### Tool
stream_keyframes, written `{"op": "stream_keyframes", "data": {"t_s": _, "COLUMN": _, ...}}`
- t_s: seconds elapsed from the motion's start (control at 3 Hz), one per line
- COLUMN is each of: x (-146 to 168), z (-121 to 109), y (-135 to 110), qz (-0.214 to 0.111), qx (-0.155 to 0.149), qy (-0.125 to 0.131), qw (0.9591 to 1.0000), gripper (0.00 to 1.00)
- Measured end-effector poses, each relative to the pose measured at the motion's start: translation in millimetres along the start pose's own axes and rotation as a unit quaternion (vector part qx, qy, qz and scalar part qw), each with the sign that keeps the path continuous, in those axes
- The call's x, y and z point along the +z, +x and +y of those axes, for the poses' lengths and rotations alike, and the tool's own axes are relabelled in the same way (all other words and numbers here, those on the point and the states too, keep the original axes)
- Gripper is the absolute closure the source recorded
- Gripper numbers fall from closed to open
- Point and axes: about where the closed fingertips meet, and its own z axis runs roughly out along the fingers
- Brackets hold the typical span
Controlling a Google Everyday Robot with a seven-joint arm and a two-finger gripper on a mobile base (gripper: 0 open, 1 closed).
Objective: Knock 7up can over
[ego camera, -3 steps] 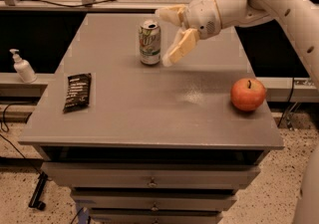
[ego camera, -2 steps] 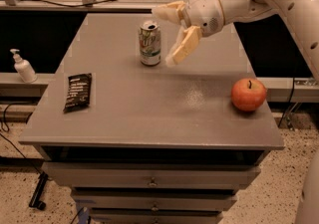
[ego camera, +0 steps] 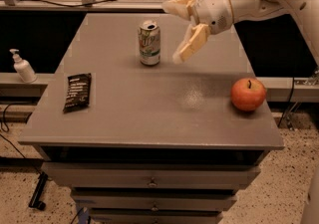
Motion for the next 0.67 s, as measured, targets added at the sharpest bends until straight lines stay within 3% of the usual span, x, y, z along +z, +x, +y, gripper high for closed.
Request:
{"op": "stream_keyframes", "data": {"t_s": 0.33, "x": -6.2, "z": -29.7, "y": 20.1, "qz": 0.008, "qx": 0.001, "qy": 0.06, "qw": 0.9982, "gripper": 0.0}}
{"op": "stream_keyframes", "data": {"t_s": 0.67, "x": 6.4, "z": -53.4, "y": 32.4, "qz": 0.014, "qx": 0.007, "qy": 0.09, "qw": 0.9958, "gripper": 0.0}}
